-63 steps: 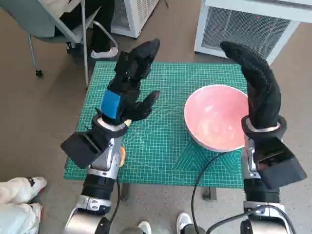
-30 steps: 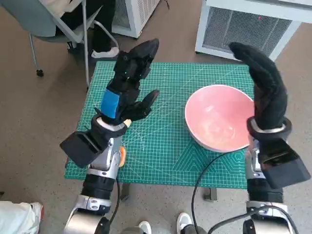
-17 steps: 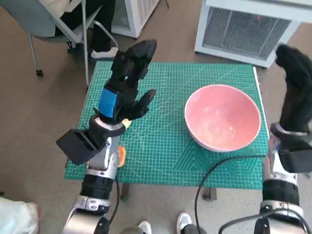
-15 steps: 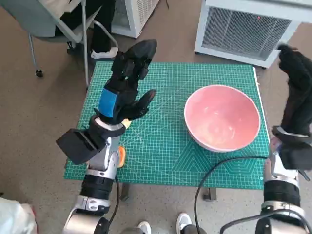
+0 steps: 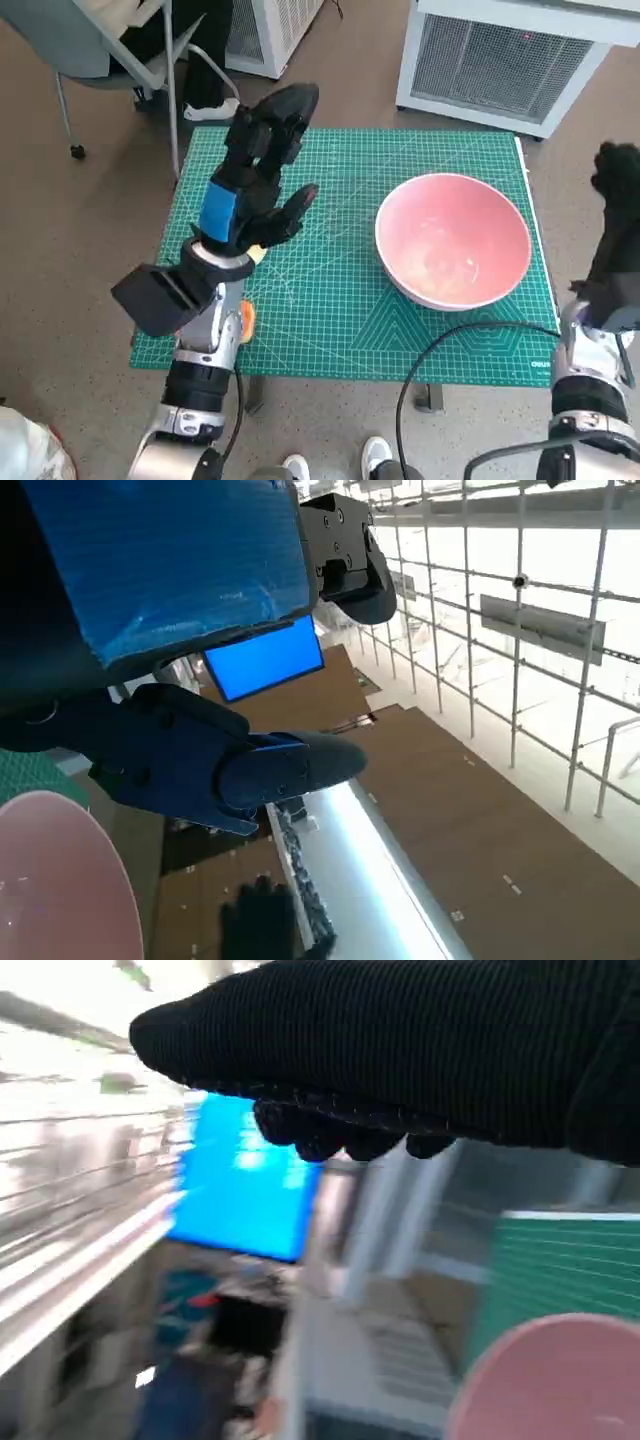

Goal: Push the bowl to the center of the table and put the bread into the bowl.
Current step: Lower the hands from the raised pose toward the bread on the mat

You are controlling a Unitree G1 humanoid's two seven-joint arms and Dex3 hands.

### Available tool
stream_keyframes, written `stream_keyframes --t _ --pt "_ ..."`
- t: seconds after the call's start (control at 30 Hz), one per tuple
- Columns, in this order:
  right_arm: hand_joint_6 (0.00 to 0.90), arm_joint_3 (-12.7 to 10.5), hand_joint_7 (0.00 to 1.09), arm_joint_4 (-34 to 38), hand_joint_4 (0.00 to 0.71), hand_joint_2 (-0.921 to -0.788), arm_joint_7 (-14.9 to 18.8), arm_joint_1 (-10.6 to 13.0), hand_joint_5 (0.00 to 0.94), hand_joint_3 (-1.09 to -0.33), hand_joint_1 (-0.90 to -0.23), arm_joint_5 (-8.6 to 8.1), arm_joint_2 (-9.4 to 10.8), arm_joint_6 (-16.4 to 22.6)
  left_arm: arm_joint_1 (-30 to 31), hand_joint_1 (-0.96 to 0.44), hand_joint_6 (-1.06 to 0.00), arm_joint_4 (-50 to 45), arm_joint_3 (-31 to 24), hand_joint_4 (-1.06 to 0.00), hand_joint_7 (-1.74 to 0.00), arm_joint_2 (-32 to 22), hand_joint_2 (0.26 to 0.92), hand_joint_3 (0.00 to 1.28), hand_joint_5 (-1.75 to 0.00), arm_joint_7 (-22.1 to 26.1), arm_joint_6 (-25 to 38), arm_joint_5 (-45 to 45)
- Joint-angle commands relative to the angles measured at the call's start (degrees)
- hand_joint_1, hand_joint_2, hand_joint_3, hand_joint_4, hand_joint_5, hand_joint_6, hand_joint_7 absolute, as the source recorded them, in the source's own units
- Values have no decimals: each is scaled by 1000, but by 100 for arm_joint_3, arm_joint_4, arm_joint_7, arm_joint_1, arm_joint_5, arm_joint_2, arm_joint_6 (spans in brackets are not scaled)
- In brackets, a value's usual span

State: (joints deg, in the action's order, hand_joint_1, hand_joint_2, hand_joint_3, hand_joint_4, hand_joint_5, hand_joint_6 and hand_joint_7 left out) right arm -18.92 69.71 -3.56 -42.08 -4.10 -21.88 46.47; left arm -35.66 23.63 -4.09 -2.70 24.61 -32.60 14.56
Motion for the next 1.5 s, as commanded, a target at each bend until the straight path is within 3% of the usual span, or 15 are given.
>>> stream_keyframes --t 0.03,0.27,0.77,1.13,1.5 --pt "109 -1 304 291 185 -921 -2 26 0 -809 -544 -37 159 -481 106 -398 1 -156 -42 -194 -767 -99 921 424 -16 -8 46 2" --pt "127 144 300 391 192 -921 -107 4 5 -830 -504 62 351 -832 161 -392 1 -231 -63 -195 -766 -147 921 427 -16 3 31 24" --pt "134 224 300 519 203 -921 135 -248 5 -827 -525 -10 828 -1434 272 -392 1 -336 -107 -203 -795 -210 921 425 -20 -92 2 -62" --pt "113 149 296 515 167 -921 410 -493 0 -853 -533 -91 1081 -1547 421 -397 1 -519 -118 -205 -806 -244 921 420 -20 -161 76 -67" --pt "91 265 315 548 172 -921 241 -796 3 -901 -493 62 1327 -1588 564 -419 1 -621 -157 -204 -782 -328 921 410 -17 -294 10 -223"
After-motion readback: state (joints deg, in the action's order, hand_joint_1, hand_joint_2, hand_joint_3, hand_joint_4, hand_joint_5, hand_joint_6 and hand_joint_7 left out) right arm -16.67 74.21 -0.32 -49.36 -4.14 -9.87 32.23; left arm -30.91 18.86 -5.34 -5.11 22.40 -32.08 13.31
